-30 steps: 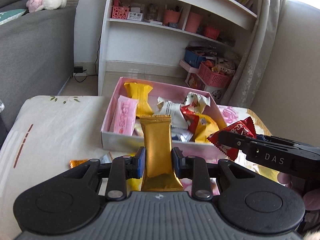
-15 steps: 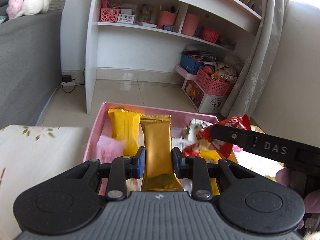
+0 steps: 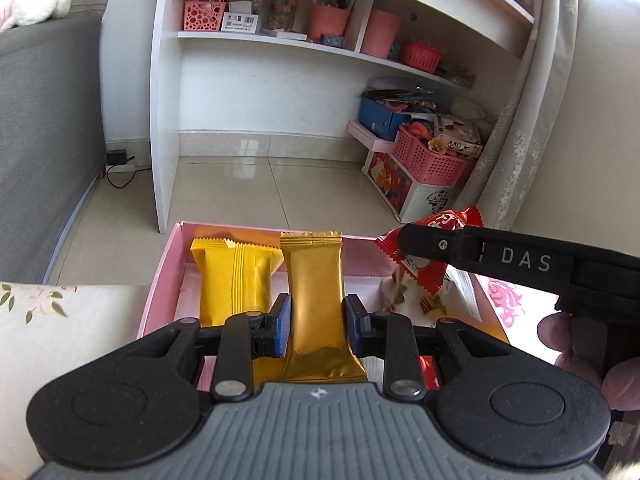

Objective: Organize snacks
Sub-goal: 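Carry the gold bar and red candy packet into the pink box, then open both tools over the box and lift them back toward the pile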

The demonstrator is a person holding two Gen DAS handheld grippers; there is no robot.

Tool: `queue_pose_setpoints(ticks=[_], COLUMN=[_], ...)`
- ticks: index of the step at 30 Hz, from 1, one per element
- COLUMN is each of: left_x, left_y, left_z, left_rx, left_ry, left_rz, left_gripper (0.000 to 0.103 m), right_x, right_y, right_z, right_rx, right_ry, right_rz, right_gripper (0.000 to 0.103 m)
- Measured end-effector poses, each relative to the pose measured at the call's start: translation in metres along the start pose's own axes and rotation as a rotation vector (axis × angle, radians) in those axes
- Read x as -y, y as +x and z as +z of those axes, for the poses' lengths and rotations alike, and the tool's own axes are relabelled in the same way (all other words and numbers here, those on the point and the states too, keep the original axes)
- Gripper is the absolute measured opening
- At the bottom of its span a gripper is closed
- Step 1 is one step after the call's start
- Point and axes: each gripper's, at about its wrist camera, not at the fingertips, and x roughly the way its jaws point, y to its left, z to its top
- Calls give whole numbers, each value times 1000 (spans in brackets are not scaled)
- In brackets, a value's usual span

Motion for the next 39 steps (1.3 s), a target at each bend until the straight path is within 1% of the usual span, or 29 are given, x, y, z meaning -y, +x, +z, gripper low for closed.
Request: queue_pose_setpoints(ticks=[5, 7, 8, 9, 10, 11, 16, 18, 19, 20, 21, 25, 29, 31, 33, 37, 39], left_x=[-5, -7, -8, -8, -9, -9, -10, -9, -8, -8, -8, -7, -8, -6, -6, -7, -7], left_y=[4, 6, 7, 7, 6, 5, 1, -3, -5, -7, -9, -23, -42, -50, -60, -82, -92], left_z=[4, 4, 4, 3, 3, 3, 2, 3, 3, 3, 3, 4, 2, 0, -5, -19, -27], left_rx=[-5, -9, -14, -14, -5, -3, 2, 7, 10, 9, 3, 5, 22, 15, 7, -6, -9], left_ry=[-33, -34, -33, -36, -40, -40, -43, -43, -43, -44, -43, -31, -44, -38, -36, -29, -16], left_rz=[-10, -19, -28, -27, -21, -23, -24, -20, -18, -18, -18, -10, -7, -9, 8, 36, 50], left_gripper=[26, 26, 27, 33, 34, 37, 43, 48, 49, 53, 57, 63, 74, 77, 83, 88, 92], right_x=[-2, -3, -3, -2, -2, -3, -5, -5, -5, -5, -6, -7, -9, -8, -8, -13, -16], right_y=[6, 7, 8, 8, 7, 7, 2, -2, -5, -7, -10, -30, -56, -68, -79, -102, -114], right_z=[0, 1, 1, 2, 2, 2, 2, 2, 2, 3, 4, 9, 9, 3, -3, -18, -27], right_rx=[10, 12, 7, 5, 10, 13, 7, 8, 9, 9, 7, 14, 29, 24, 3, -13, -16], right_ry=[-4, 0, 4, 10, 16, 15, 4, 4, 3, 1, -3, -40, -75, -69, -69, -76, -77], right_rz=[0, 14, 24, 30, 36, 41, 36, 29, 24, 20, 15, -12, -34, -34, -32, -40, -46], right_gripper=[43, 43, 50, 59, 62, 64, 64, 69, 69, 70, 71, 76, 85, 88, 89, 94, 96])
